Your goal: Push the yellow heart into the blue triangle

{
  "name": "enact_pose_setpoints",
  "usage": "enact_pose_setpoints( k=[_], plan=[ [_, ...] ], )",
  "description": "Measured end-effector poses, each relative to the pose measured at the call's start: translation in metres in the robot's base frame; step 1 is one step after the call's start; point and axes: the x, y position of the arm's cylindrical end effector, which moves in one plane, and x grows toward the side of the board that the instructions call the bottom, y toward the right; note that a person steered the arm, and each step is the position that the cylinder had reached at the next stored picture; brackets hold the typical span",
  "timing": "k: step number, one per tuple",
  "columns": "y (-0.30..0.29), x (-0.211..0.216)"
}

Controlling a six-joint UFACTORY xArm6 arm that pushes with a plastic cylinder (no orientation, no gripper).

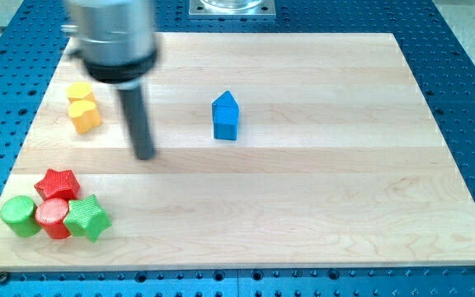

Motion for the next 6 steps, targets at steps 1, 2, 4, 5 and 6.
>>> enact_pose_setpoints(
  k=[1,2,4,5,6],
  plan=[
    [-0.124,-0.004],
    [-0.080,-0.050],
    [0.122,-0.055],
    [0.080,-0.067],
    [0.091,-0.083]
  ],
)
